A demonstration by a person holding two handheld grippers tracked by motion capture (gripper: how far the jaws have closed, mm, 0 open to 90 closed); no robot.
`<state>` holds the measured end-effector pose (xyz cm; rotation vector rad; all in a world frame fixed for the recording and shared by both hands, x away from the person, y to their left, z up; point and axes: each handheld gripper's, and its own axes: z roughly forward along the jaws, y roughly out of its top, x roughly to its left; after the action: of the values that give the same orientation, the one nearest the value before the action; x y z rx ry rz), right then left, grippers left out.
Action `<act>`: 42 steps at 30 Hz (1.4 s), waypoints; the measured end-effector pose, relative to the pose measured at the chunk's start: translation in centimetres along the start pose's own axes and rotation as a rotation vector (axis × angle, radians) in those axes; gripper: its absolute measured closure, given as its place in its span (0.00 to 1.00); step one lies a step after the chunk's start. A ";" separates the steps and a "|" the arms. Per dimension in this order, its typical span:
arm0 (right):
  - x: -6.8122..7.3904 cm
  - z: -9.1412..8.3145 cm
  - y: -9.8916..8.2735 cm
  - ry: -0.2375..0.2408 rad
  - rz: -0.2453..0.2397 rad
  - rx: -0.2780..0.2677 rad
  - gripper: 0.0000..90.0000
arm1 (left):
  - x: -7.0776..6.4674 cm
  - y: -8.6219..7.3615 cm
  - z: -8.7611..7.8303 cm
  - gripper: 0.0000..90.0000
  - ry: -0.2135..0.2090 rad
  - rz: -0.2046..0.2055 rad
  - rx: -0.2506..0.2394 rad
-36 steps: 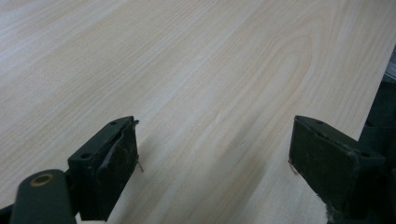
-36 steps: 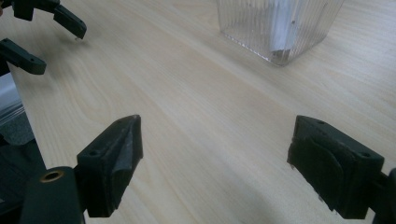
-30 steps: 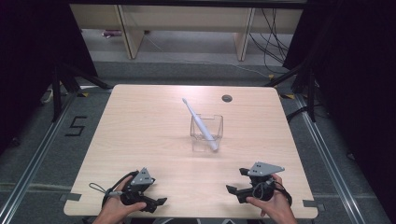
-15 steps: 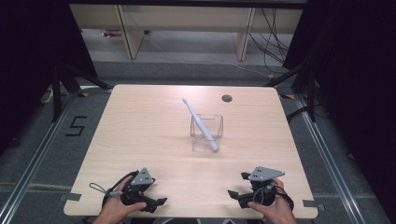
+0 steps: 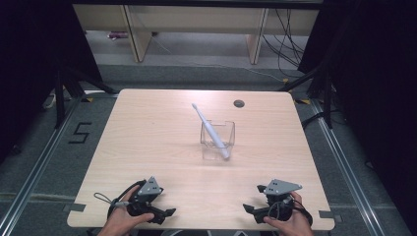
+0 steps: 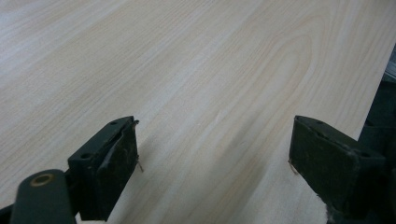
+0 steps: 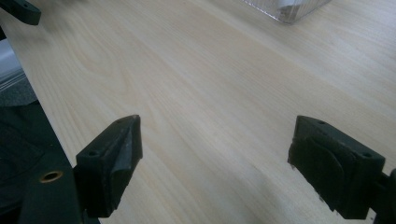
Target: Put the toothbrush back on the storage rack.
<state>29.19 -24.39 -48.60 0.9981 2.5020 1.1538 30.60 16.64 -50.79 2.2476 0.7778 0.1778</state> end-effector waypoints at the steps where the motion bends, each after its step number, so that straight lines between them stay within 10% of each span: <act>1: 0.0 -0.1 -0.1 -0.014 0.002 -0.001 0.19 | 0.0 0.0 0.0 0.17 0.000 0.003 0.002; 42: 0.2 -1.3 -2.4 -0.057 -0.011 0.063 0.19 | 0.0 0.0 0.0 0.17 -0.001 0.003 0.001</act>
<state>27.26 -26.10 -49.49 1.0164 2.5103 1.0343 30.58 16.65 -50.76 2.2494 0.7742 0.1778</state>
